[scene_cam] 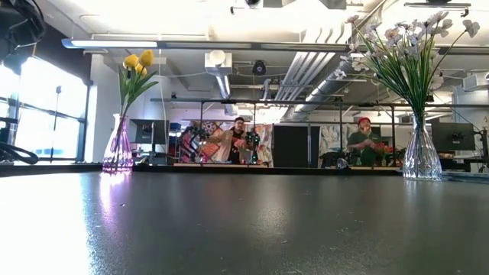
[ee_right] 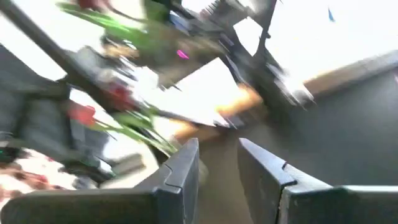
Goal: Sort flowers into vase by color
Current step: Put the red flower into the bottom transparent vase
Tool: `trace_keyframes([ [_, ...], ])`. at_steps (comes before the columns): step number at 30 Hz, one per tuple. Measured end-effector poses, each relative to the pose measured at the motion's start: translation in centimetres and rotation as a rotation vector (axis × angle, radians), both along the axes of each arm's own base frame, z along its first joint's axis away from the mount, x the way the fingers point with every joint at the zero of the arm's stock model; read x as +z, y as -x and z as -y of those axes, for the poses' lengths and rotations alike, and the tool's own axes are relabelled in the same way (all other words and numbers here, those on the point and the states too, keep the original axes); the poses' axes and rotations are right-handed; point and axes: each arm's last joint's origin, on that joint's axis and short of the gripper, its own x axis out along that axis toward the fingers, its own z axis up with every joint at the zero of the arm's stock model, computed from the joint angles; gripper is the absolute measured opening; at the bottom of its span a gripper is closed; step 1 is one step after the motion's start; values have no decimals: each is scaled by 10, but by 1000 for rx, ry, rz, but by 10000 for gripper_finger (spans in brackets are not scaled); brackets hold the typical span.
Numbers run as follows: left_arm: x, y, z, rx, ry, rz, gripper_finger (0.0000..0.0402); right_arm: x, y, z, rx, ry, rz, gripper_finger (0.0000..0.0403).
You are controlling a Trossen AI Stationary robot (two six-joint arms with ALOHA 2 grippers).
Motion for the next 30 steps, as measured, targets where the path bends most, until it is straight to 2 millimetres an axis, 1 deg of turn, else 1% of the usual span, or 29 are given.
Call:
trace_keyframes([
  [2, 7, -5, -3, 56, 11, -3, 0, 12, -1, -8, 40, 23, 131, 99],
  [5, 19, -11, -8, 115, 11, 4, 0, 25, -2, -15, 75, 47, 277, 99],
  [7, 24, -15, -10, 138, -3, 15, 0, 29, -5, -19, 87, 97, 362, 99],
  [10, 26, -20, -12, 136, -26, 54, 0, 25, -14, -24, 91, 137, 455, 99],
  [13, 26, -24, -14, 134, -18, 78, 0, 15, -25, -24, 84, 126, 500, 102],
  [16, 27, -27, -15, 136, -19, 94, 0, 9, -34, -19, 61, 120, 565, 118],
  [20, 27, -30, -17, 151, -22, 100, 0, 8, -38, -14, 35, 113, 639, 150],
  [23, 25, -32, -17, 161, -43, 90, 0, 7, -40, -10, 30, 92, 633, 169],
  [26, 20, -37, -15, 165, -77, 58, 0, 7, -40, -6, 26, 98, 633, 172],
  [30, 11, -44, -14, 186, -112, 0, 0, 7, -40, -6, 38, 102, 634, 163],
])
